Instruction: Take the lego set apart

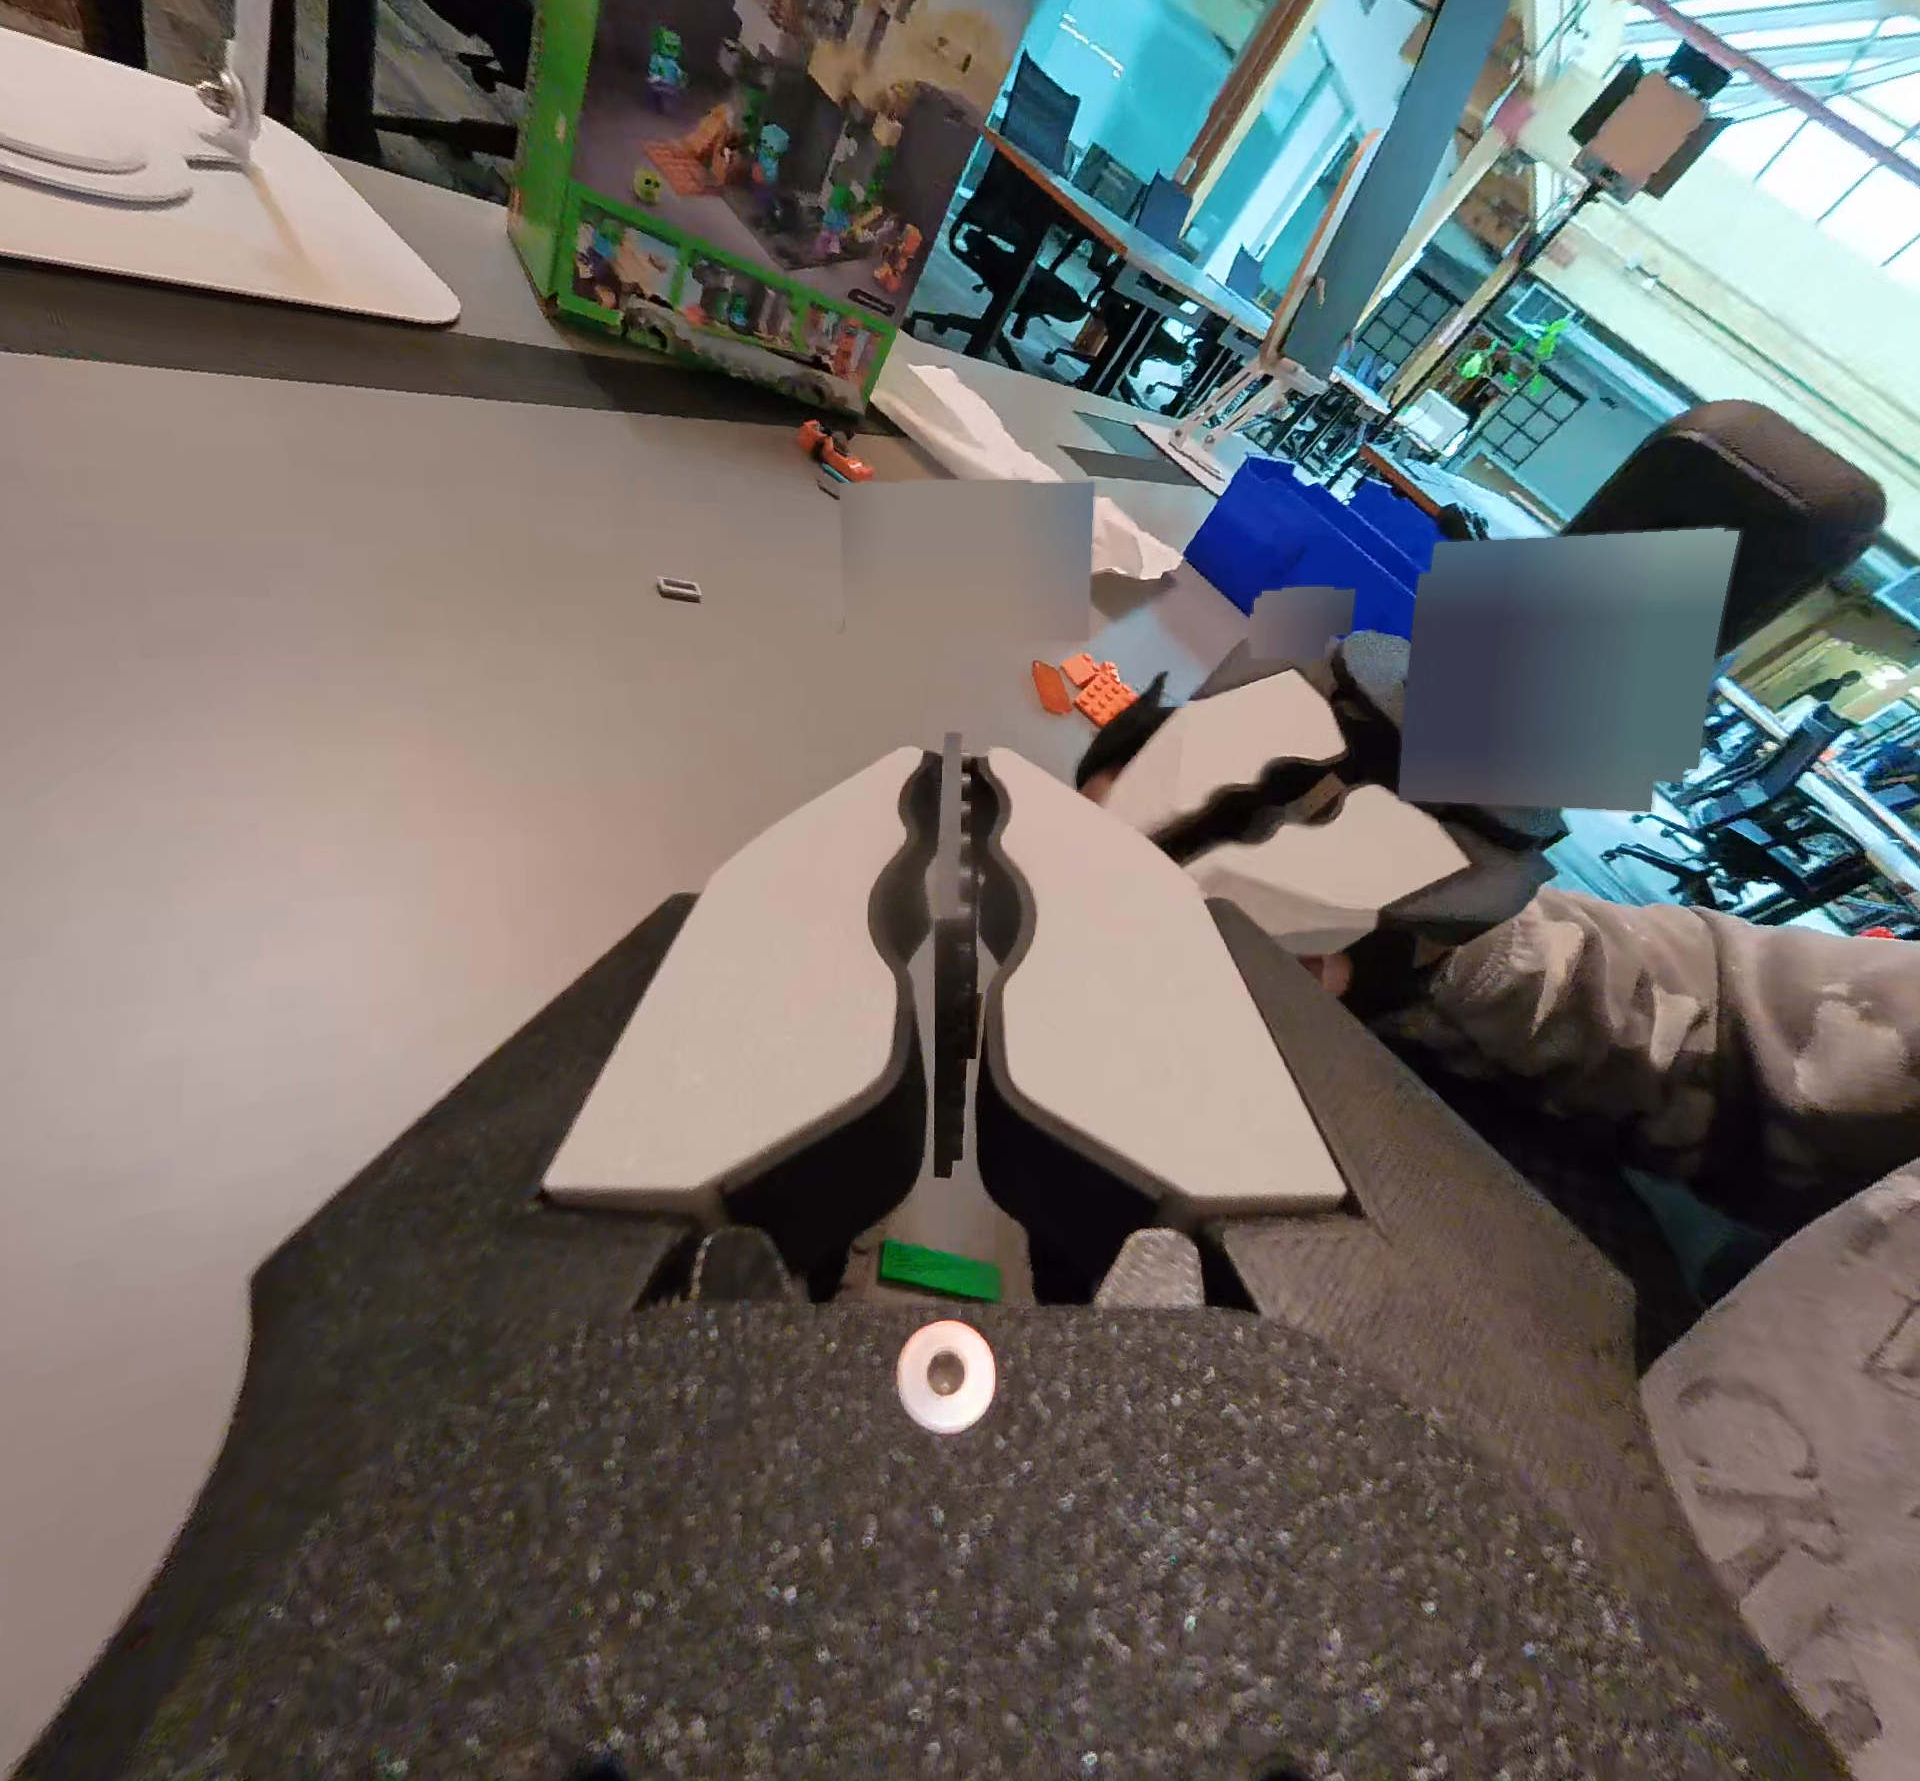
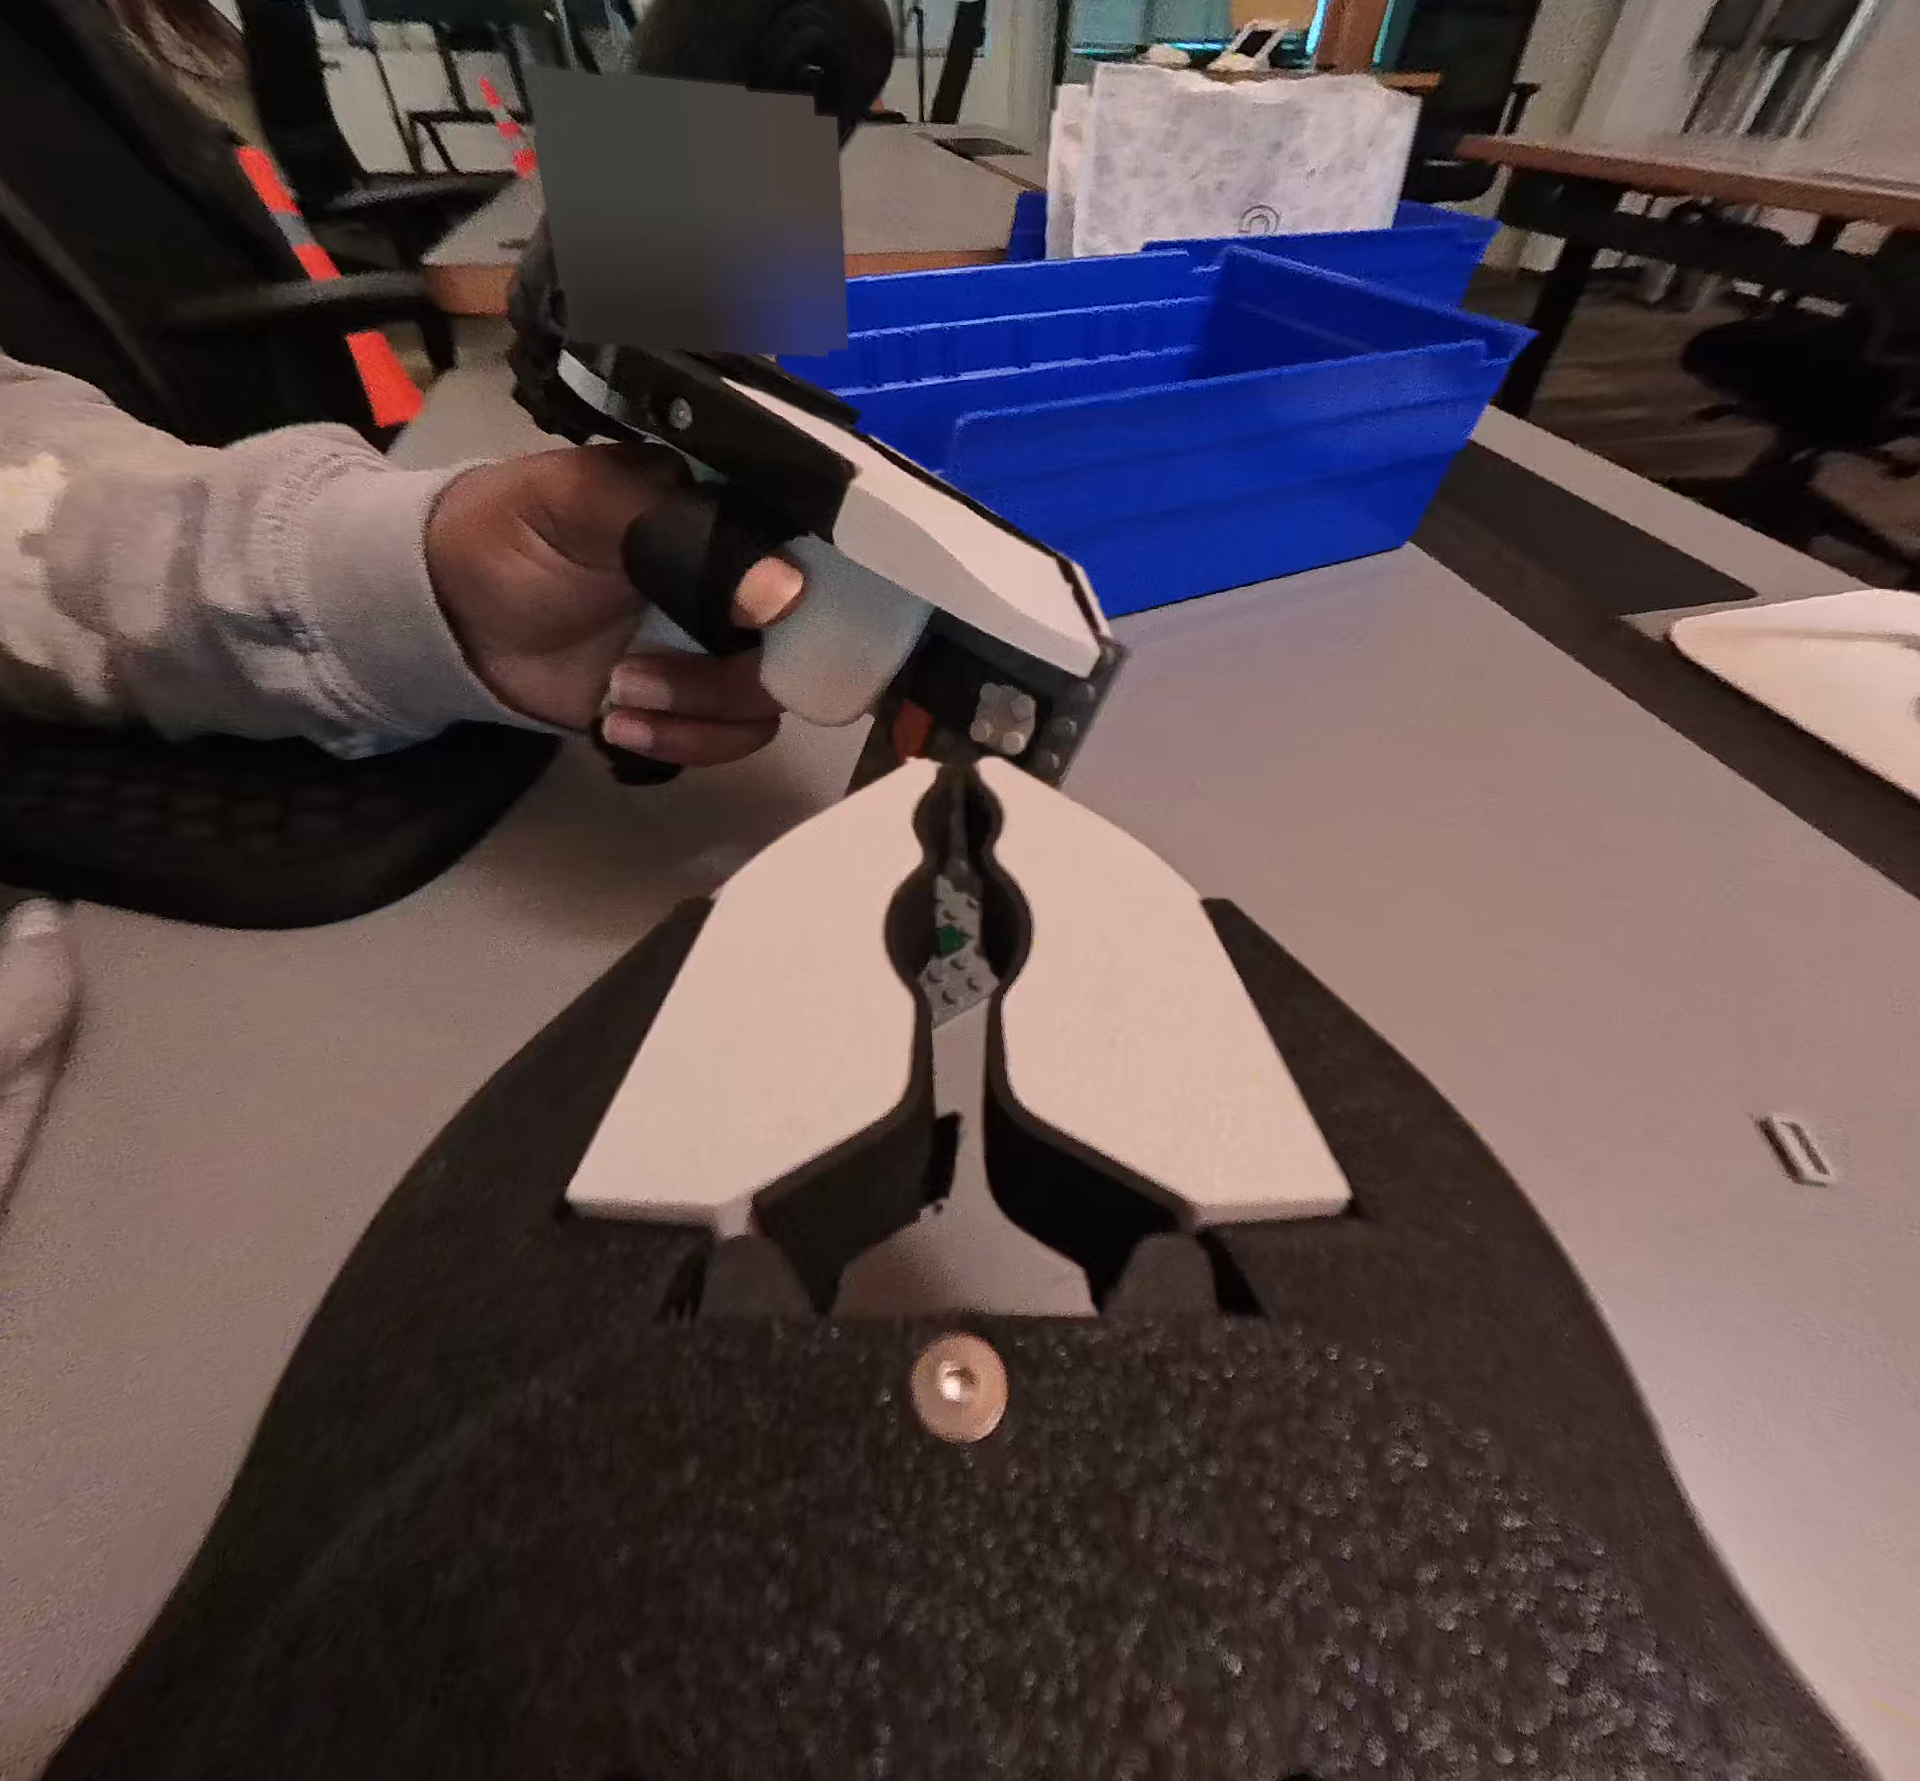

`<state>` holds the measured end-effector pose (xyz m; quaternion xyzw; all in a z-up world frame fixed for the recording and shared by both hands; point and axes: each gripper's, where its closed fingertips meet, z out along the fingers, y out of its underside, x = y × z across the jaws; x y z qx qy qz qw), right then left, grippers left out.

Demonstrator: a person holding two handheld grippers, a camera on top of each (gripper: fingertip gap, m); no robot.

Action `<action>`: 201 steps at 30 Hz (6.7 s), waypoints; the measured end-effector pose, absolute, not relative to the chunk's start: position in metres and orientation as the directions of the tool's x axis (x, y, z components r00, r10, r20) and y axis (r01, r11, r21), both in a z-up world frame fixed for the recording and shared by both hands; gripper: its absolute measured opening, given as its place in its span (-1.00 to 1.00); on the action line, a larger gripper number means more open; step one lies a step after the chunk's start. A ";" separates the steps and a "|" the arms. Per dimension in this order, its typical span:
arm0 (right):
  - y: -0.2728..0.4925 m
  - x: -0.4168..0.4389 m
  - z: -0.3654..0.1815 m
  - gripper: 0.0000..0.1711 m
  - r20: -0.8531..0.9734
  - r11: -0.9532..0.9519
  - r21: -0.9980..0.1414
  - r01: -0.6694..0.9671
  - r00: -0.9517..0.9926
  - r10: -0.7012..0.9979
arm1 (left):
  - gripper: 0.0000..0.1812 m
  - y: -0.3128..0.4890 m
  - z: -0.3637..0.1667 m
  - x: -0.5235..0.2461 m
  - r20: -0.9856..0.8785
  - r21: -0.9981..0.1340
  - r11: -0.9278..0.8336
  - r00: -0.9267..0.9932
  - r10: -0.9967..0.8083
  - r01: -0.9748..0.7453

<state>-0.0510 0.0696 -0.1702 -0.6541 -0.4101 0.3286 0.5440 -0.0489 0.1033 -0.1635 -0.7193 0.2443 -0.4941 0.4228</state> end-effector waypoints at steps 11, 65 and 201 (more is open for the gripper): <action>0.083 -0.060 -0.172 -0.75 0.054 -0.076 -0.975 0.209 0.554 0.831 | -0.94 0.101 -0.156 -0.042 0.525 -0.847 -0.513 0.382 -0.761 0.142; 0.091 -0.052 -0.166 -0.87 0.369 0.129 -0.910 0.394 0.628 0.686 | -0.94 0.102 -0.149 -0.037 0.544 -0.835 -0.528 0.370 -0.753 0.156; 0.091 -0.057 -0.199 -0.80 0.697 0.287 -0.648 0.706 0.397 0.597 | -0.94 0.107 -0.182 -0.040 0.578 -0.790 -0.608 0.421 -0.700 0.074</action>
